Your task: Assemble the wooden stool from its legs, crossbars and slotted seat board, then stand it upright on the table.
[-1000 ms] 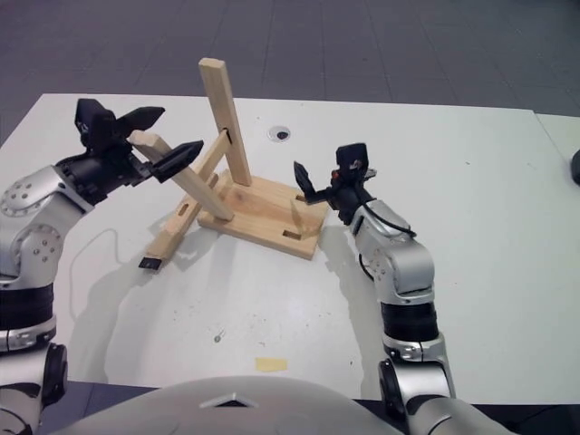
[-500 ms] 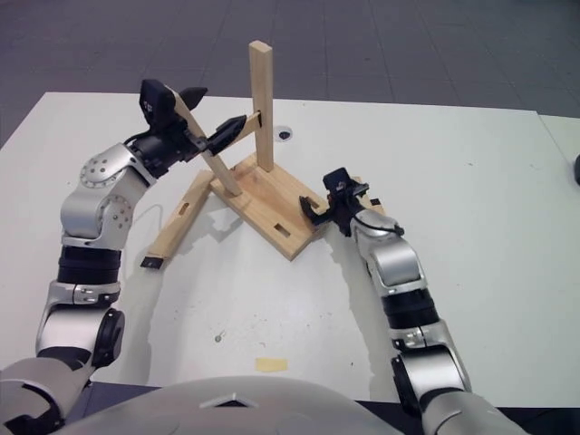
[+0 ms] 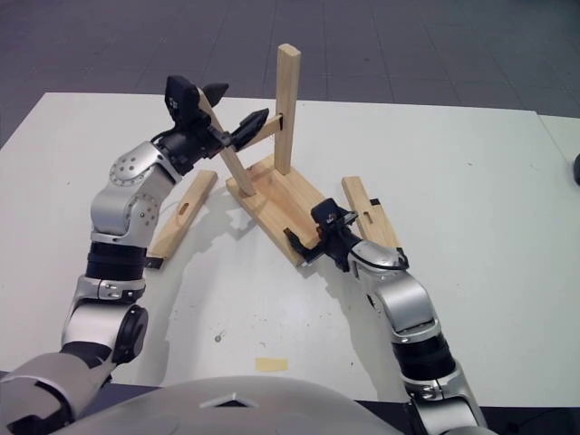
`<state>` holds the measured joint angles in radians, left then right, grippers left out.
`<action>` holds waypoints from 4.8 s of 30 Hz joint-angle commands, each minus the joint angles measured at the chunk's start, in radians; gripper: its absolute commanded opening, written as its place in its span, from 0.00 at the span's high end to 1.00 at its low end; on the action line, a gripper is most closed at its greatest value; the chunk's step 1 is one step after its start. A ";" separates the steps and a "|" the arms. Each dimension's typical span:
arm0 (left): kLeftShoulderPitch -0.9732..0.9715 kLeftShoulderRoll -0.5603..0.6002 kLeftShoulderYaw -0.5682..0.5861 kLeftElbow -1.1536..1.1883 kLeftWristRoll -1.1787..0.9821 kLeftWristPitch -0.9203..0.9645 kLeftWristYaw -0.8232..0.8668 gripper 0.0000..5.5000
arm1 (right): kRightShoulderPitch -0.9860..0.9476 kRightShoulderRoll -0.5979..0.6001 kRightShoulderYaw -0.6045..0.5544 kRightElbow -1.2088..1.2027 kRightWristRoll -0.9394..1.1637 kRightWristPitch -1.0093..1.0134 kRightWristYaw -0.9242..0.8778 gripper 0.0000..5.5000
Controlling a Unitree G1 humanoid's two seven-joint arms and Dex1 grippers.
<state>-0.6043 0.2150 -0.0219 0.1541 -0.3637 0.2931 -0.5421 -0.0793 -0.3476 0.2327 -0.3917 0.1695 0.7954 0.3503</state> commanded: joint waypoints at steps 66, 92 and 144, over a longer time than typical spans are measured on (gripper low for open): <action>0.147 0.180 0.297 -0.140 0.099 0.005 0.301 0.02 | 0.236 0.086 -0.373 0.174 0.023 -0.500 -0.067 0.02; 0.187 0.182 0.282 -0.156 0.107 0.007 0.301 0.02 | 0.313 0.112 -0.464 0.177 0.056 -0.156 -0.222 0.31; -0.071 -0.134 0.235 -0.433 -0.879 0.511 0.486 0.05 | -0.207 0.145 -0.015 -0.069 -0.148 -0.749 -0.078 0.76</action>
<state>-0.6904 0.0876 0.2254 -0.2710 -1.2404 0.7990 -0.0805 -0.2641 -0.2172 0.1966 -0.4609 0.0130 0.0419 0.2523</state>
